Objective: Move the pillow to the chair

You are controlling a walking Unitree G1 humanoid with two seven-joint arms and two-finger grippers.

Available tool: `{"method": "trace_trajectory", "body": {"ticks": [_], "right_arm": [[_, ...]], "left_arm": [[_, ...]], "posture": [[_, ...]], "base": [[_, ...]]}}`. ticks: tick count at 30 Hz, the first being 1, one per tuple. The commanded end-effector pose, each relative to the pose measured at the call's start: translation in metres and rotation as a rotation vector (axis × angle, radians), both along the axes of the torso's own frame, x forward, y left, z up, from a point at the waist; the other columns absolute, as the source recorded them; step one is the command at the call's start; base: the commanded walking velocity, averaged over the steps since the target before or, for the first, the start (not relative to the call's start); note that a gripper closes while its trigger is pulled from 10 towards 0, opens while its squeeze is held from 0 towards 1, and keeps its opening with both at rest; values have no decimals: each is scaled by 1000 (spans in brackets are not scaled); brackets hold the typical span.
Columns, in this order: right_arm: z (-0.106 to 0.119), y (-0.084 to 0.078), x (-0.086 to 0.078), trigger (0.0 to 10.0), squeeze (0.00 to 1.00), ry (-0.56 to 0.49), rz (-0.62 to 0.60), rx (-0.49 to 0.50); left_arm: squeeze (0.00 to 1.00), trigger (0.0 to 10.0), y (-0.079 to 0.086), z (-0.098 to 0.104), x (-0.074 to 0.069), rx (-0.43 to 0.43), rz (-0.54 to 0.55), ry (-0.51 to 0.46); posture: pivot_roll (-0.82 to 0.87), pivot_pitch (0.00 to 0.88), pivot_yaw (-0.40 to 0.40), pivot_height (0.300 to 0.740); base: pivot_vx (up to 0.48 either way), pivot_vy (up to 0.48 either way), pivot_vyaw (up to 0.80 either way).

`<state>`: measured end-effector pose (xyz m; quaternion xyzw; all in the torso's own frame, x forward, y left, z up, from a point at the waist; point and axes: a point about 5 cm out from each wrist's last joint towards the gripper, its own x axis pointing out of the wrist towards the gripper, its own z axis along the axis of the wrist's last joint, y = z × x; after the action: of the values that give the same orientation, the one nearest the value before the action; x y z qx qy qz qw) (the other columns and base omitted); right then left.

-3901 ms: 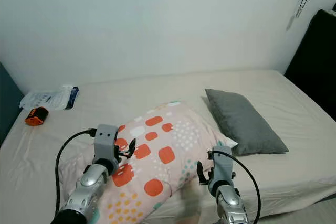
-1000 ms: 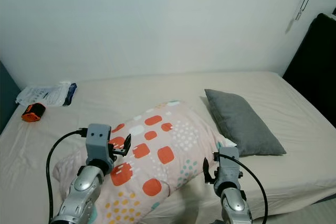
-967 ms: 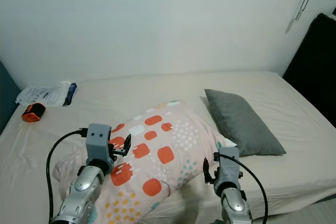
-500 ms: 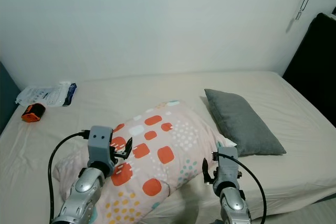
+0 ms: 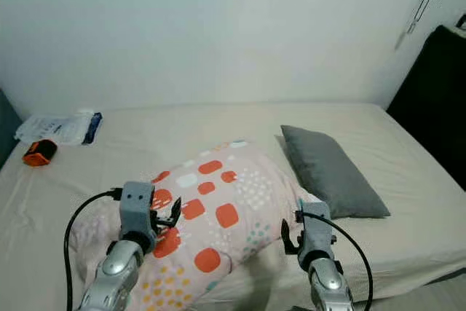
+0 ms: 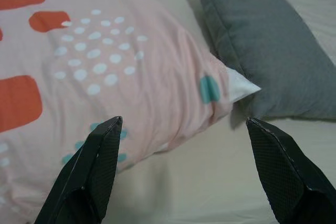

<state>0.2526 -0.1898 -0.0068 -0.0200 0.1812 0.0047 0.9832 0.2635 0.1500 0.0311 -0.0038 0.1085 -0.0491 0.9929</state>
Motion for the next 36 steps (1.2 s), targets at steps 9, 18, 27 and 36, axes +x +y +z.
{"method": "trace_trajectory", "body": {"ticks": [9, 18, 27, 36], "right_arm": [[-1, 11, 5, 10000, 0, 23, 34, 3], [0, 10, 9, 10000, 0, 27, 39, -4], [-1, 10, 10, 10000, 0, 34, 25, -6], [-2, 9, 10, 10000, 0, 38, 13, -3]], "left_arm": [[0, 10000, -3, 5, 5, 6, -1, -17], [0, 10000, -4, 9, 16, 39, 0, -16], [0, 10000, 0, 7, 20, 44, 16, -4], [0, 10000, -2, 6, 19, 38, 19, 5]], "posture": [[59, 0, -122, 740], [59, 0, -98, 740], [50, 0, -87, 740], [47, 0, -82, 740]], "base": [[0, 0, 0], [0, 0, 0], [0, 0, 0], [0, 0, 0]]}}
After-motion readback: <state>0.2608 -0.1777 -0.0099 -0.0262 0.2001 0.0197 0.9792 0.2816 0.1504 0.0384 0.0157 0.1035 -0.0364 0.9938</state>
